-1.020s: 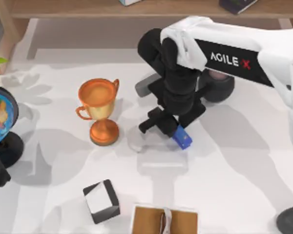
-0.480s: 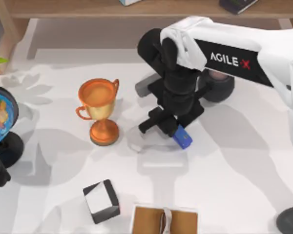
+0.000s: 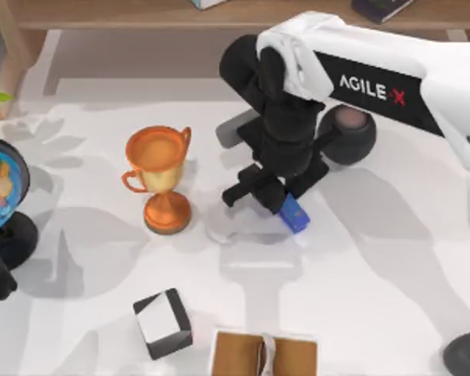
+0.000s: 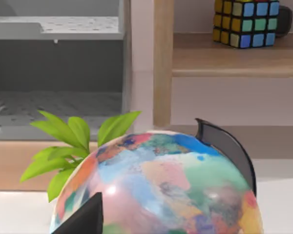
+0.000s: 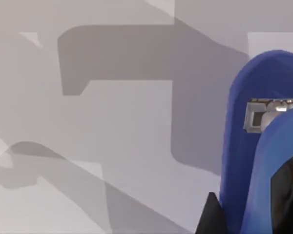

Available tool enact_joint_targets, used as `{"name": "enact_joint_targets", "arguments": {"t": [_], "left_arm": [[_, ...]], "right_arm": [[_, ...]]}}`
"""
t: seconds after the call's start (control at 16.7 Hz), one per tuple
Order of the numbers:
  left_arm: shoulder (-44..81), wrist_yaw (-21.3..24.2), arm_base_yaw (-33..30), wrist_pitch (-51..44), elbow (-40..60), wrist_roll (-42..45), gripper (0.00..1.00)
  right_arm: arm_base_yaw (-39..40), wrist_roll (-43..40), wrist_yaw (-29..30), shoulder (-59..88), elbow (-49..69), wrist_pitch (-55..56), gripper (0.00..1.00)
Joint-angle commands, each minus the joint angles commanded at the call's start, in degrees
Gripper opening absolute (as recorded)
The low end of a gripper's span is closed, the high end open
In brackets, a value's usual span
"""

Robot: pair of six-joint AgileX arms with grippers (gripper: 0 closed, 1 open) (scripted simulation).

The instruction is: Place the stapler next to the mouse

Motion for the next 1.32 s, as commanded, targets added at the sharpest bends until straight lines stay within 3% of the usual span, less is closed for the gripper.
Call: {"name": "enact_joint_targets", "arguments": {"t": [0.6,1.32], "left_arm": [[0.0,0.0,0.0,0.0,0.0,0.0,1.0],[0.0,0.0,0.0,0.0,0.0,0.0,1.0]], "right_arm": [[-1.49,0.37,-0.02,-3.15,-1.66,-1.18,0.0],[-21.66,7.82,0.26,-26.85,-36.8,9.41,0.0]]}}
